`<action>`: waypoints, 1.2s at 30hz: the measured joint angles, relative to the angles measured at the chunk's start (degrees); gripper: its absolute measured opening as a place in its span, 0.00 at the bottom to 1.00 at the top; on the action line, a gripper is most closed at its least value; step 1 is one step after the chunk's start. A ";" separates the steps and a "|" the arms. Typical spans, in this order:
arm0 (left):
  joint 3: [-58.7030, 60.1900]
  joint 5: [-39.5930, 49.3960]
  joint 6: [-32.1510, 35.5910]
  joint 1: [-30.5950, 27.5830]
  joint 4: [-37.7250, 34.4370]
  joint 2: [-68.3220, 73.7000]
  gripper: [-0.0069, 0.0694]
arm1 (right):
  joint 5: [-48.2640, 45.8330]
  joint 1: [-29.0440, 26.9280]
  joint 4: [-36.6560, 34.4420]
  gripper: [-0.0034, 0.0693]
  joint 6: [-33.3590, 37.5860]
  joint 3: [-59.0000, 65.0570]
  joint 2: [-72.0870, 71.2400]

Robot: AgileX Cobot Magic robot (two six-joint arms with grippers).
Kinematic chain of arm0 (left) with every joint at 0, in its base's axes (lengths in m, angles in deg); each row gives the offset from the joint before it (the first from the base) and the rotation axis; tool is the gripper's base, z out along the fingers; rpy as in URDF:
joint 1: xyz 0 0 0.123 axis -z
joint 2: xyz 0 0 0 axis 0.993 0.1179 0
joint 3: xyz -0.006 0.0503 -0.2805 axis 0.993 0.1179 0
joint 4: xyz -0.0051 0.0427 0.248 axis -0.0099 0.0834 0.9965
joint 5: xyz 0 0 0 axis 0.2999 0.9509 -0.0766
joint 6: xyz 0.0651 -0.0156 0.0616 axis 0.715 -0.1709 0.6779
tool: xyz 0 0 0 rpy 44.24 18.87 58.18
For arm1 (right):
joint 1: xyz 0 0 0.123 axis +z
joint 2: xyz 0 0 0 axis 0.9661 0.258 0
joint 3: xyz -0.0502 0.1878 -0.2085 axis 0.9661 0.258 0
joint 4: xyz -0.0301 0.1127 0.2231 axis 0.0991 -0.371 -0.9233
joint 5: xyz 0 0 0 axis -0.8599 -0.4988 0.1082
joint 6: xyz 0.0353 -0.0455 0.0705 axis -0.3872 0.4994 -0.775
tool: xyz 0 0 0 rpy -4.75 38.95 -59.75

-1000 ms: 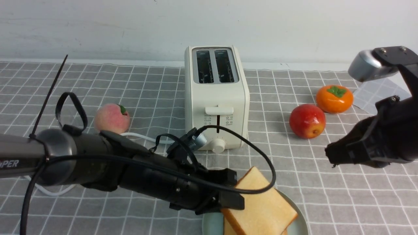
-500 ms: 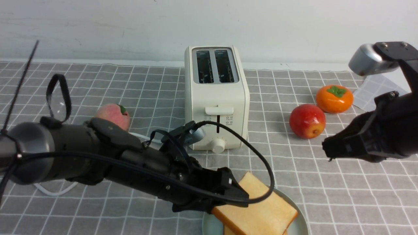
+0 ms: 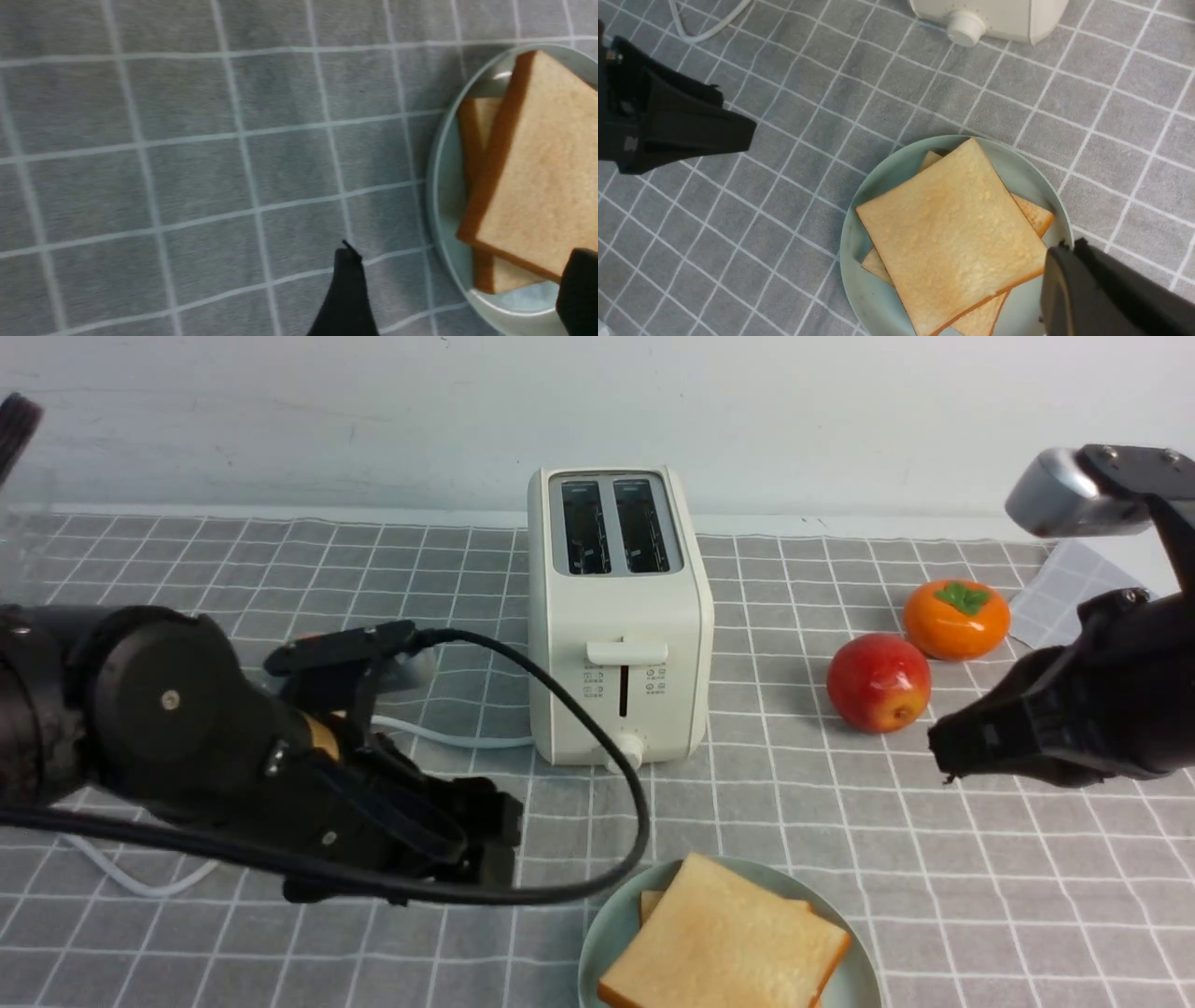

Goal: Take toasted bread from bread machine on grey coffee table place on plate.

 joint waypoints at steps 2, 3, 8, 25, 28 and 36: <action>0.00 1.61 -4.11 0.00 5.41 -2.14 0.77 | 0.00 0.00 0.07 0.05 -0.77 0.06 -0.18; 0.00 2.28 -5.57 0.00 7.01 -3.27 0.77 | 0.38 0.00 0.28 0.05 -0.94 0.28 -0.41; 0.04 7.68 -12.13 0.00 12.28 -9.51 0.67 | 7.66 0.00 1.95 0.05 -1.34 5.98 -5.92; 4.79 20.87 -15.15 0.00 6.65 -44.66 0.07 | 31.83 0.00 3.04 0.06 -1.56 41.59 -51.27; 9.33 19.33 -15.15 0.00 4.85 -53.01 0.07 | 30.25 0.00 3.25 0.07 -1.56 43.67 -57.98; 16.96 17.28 -13.44 0.00 14.60 -64.57 0.07 | 29.15 0.00 3.93 0.08 -1.56 45.77 -65.24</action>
